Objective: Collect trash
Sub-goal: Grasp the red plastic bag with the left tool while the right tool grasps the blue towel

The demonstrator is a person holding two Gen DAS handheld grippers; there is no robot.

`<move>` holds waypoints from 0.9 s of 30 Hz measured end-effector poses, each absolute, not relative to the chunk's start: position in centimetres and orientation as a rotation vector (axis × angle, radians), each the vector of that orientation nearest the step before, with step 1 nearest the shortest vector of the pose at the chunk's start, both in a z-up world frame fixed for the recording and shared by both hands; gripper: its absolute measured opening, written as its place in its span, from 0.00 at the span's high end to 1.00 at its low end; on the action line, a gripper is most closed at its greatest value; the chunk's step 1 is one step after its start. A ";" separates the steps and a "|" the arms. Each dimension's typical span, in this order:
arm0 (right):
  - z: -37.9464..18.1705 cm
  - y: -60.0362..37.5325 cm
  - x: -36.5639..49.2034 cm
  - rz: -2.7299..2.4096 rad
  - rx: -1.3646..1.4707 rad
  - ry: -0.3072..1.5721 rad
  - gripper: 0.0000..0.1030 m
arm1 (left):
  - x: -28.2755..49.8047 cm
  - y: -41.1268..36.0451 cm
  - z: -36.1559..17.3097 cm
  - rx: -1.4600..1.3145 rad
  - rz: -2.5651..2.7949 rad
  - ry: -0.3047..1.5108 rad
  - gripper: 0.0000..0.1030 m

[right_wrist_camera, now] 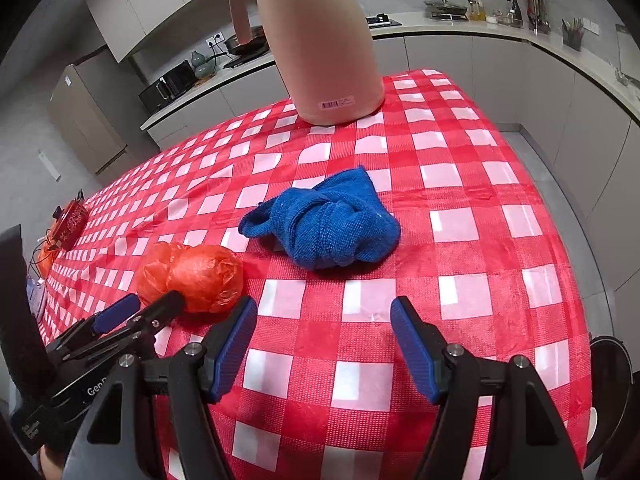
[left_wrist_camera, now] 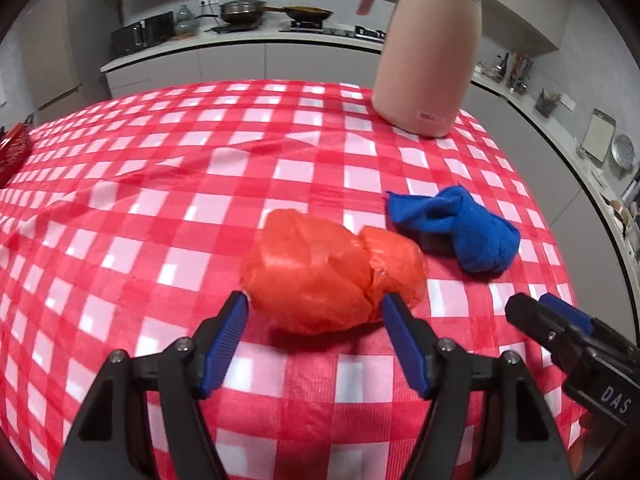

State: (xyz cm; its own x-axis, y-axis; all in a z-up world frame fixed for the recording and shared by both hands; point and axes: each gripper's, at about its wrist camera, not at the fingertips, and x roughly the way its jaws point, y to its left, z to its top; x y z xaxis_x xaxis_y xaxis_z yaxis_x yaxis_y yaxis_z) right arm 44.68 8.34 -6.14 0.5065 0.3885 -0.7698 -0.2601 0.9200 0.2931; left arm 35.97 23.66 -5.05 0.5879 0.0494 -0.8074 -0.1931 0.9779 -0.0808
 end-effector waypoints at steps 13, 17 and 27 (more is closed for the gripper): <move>-6.8 8.4 45.5 0.381 0.152 0.960 0.31 | 35.7 23.5 -5.0 -0.196 0.045 0.889 0.94; -6.8 8.9 45.9 0.387 0.150 0.953 0.31 | 35.1 24.1 -4.5 -0.211 0.050 0.877 0.95; -7.9 9.5 48.4 0.354 0.134 0.955 0.31 | 34.7 24.6 -4.4 -0.224 0.082 0.867 0.95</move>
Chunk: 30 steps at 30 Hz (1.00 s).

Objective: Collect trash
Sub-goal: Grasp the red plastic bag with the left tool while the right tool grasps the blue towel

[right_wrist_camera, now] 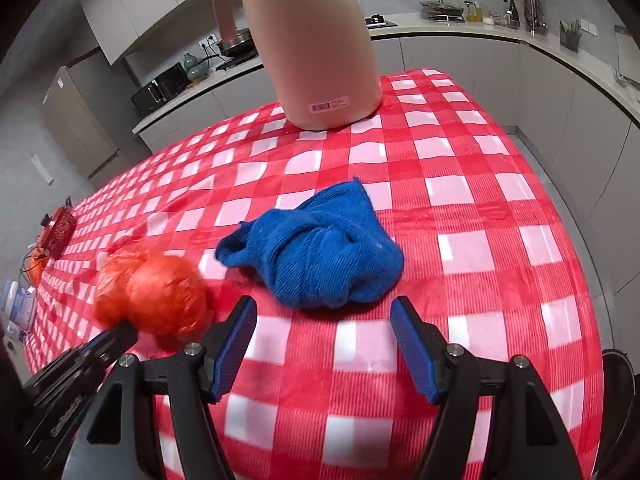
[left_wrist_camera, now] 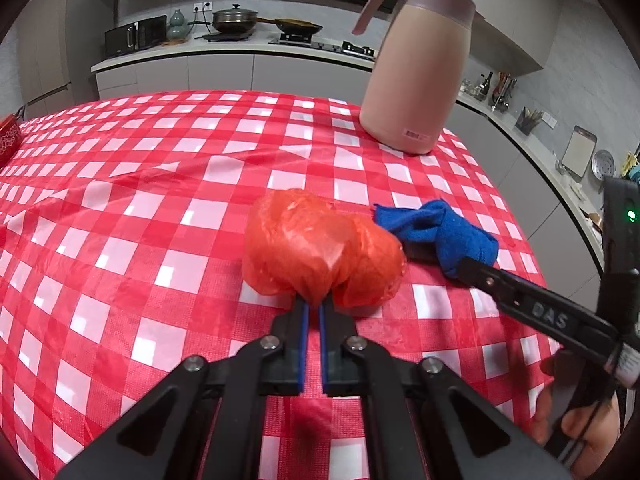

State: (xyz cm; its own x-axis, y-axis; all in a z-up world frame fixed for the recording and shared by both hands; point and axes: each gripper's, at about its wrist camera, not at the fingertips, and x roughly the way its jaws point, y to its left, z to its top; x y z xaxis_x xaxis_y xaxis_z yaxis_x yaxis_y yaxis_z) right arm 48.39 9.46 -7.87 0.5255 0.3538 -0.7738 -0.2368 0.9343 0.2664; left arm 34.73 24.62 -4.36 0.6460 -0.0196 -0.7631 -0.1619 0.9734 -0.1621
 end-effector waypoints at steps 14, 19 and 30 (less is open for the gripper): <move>-8.5 10.2 49.1 0.401 0.108 0.934 0.62 | 35.3 24.3 -4.9 -0.229 0.073 0.877 0.95; -8.1 9.3 47.7 0.406 0.141 0.921 0.65 | 34.8 23.9 -4.5 -0.230 0.064 0.859 0.95; -5.2 6.6 44.5 0.413 0.166 0.867 0.65 | 32.7 21.6 -2.7 -0.218 0.027 0.832 0.95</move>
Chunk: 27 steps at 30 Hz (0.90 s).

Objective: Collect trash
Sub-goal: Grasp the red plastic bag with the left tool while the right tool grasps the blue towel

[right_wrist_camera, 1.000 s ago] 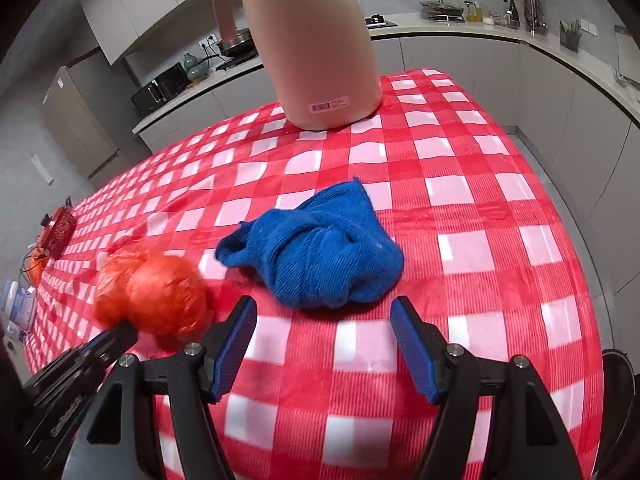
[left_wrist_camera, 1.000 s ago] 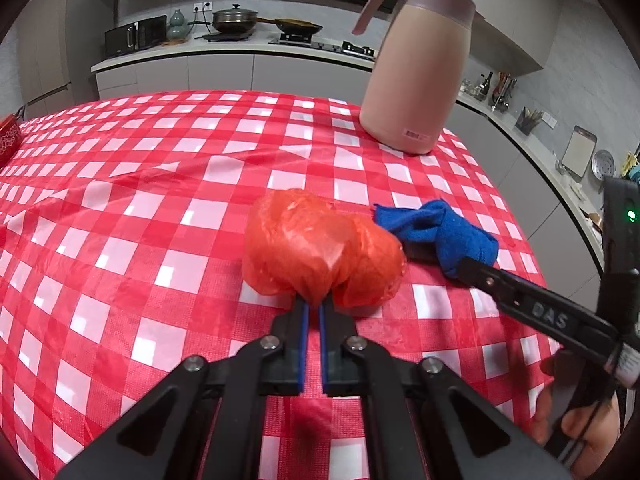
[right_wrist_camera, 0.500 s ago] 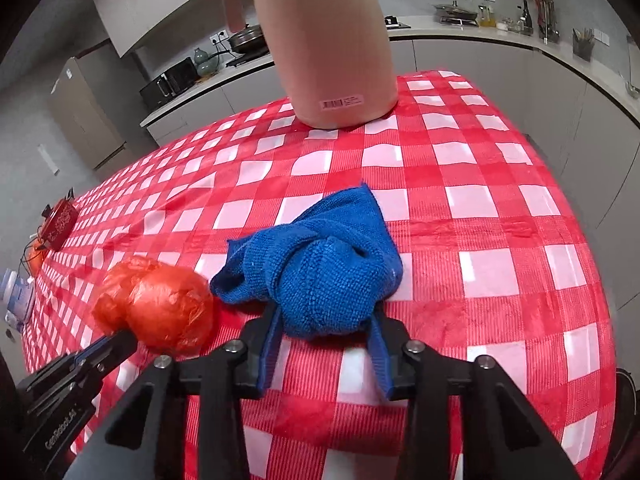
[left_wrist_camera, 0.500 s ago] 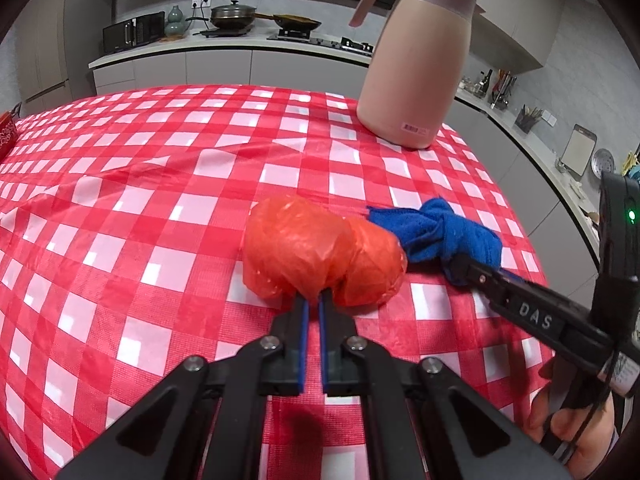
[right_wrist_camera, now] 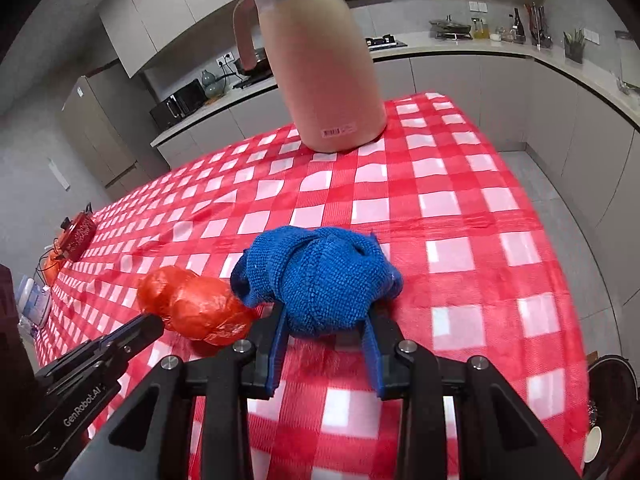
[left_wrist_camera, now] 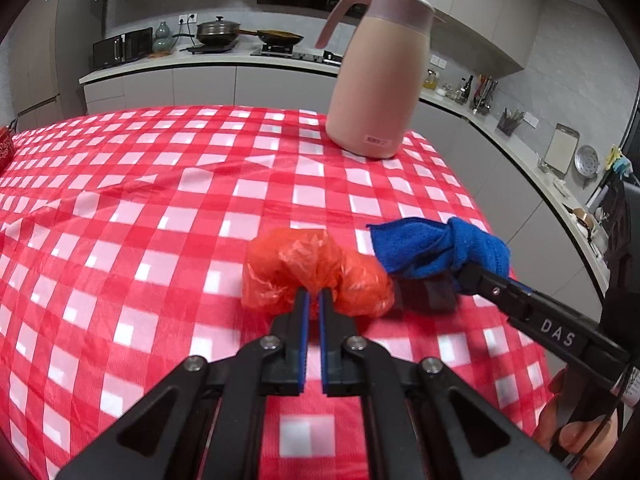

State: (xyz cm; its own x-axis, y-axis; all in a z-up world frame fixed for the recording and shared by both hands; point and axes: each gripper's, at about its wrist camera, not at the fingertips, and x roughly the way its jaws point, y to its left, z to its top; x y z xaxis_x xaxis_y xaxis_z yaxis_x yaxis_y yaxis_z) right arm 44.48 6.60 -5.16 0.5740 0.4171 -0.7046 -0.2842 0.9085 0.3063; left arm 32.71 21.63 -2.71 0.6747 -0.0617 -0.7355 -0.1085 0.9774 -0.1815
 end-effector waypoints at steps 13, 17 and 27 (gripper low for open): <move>-6.9 4.6 42.7 0.411 0.185 0.919 0.65 | 33.0 20.7 -3.1 -0.195 0.092 0.864 0.31; -6.9 5.0 42.7 0.404 0.177 0.916 0.65 | 34.3 21.2 -4.4 -0.209 0.062 0.877 0.75; -7.1 5.3 42.5 0.405 0.178 0.917 0.65 | 32.7 21.1 -3.7 -0.212 0.044 0.827 0.89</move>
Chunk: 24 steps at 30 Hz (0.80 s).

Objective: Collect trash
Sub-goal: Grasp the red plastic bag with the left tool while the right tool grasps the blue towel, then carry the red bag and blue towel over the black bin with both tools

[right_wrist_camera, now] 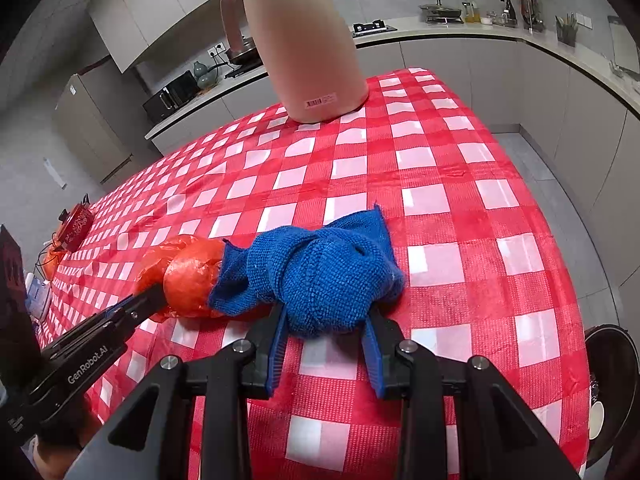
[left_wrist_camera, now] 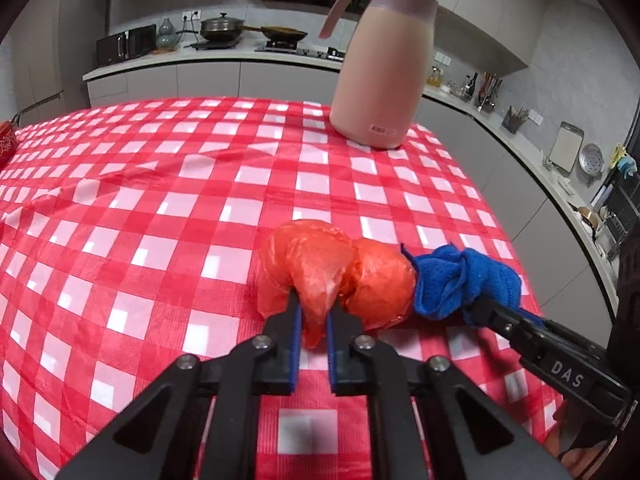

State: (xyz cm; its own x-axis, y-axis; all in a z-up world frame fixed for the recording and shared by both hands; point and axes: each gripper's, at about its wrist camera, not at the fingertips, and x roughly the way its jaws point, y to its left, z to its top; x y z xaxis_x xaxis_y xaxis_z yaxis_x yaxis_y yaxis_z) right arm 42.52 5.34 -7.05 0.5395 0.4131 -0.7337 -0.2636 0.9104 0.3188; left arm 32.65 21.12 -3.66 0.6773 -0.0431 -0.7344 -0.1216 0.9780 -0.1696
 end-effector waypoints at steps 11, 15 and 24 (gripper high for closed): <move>-3.6 1.3 40.1 0.371 0.214 0.837 0.65 | 30.5 16.8 -0.4 -0.191 -0.030 0.765 0.90; -2.5 -2.5 38.5 0.319 0.236 0.811 0.65 | 30.3 13.7 0.4 -0.172 -0.085 0.758 0.90; -1.5 -13.6 34.4 0.138 0.308 0.772 0.65 | 30.4 3.6 0.7 -0.112 -0.279 0.776 0.90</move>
State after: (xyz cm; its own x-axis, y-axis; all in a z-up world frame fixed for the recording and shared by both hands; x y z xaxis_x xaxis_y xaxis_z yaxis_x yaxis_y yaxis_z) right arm 34.40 -13.63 -1.51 0.7103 0.2346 -0.6637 -0.0105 0.9463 0.3233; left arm 30.44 3.60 0.70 0.6790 -0.2891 -0.6748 0.2074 0.9573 -0.2014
